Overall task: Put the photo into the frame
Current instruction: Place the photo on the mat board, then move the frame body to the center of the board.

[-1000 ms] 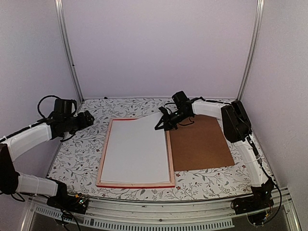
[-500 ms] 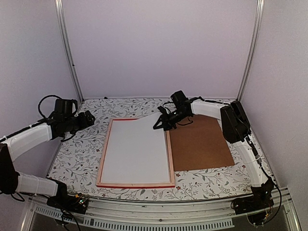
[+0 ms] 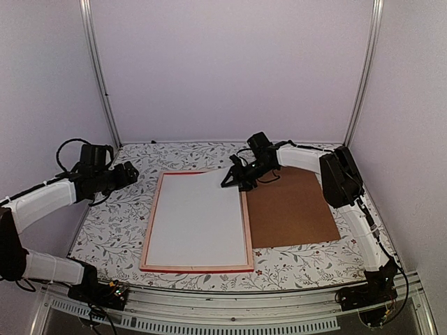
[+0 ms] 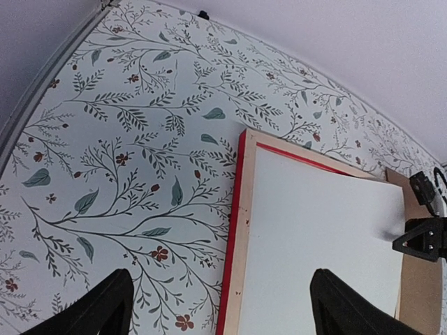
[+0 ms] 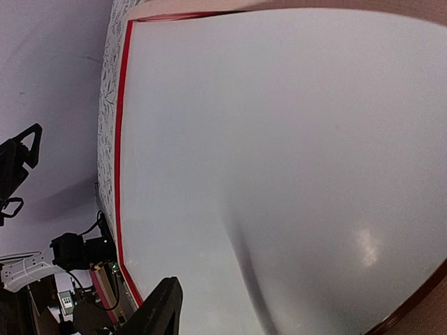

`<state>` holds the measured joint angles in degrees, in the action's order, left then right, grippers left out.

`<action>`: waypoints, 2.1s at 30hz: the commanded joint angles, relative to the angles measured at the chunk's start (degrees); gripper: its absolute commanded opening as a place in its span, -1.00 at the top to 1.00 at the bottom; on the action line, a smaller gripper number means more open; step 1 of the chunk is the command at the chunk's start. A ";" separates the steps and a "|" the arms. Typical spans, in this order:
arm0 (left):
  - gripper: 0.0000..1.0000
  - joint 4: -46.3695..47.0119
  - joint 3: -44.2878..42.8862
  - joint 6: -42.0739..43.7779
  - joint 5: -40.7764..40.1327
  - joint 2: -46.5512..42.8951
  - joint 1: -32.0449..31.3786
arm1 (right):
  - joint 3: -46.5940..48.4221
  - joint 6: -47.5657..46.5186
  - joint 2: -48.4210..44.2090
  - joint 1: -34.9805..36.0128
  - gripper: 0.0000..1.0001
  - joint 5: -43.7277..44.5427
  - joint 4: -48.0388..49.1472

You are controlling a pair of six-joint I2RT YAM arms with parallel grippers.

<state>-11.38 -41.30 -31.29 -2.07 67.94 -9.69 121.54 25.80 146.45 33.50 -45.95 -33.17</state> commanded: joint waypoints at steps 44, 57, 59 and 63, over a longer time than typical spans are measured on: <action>-0.97 8.08 5.73 -0.67 15.58 8.59 -1.31 | -28.52 -4.68 -23.95 3.05 -0.36 30.77 9.05; -0.93 10.42 5.58 -1.98 15.93 13.94 -4.68 | -35.68 -0.81 -27.88 4.71 -0.34 35.20 11.56; -0.91 10.33 5.05 -1.72 14.68 13.26 -6.05 | -38.20 -0.59 -30.51 3.89 -0.36 37.88 11.43; -0.91 6.87 1.76 -0.16 10.12 11.22 -11.57 | -44.89 -0.58 -35.96 0.75 -0.38 40.93 10.96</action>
<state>-2.87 -36.07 -32.91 11.79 81.38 -16.56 81.47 24.36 117.27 37.32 -10.72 -22.04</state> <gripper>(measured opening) 0.955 0.687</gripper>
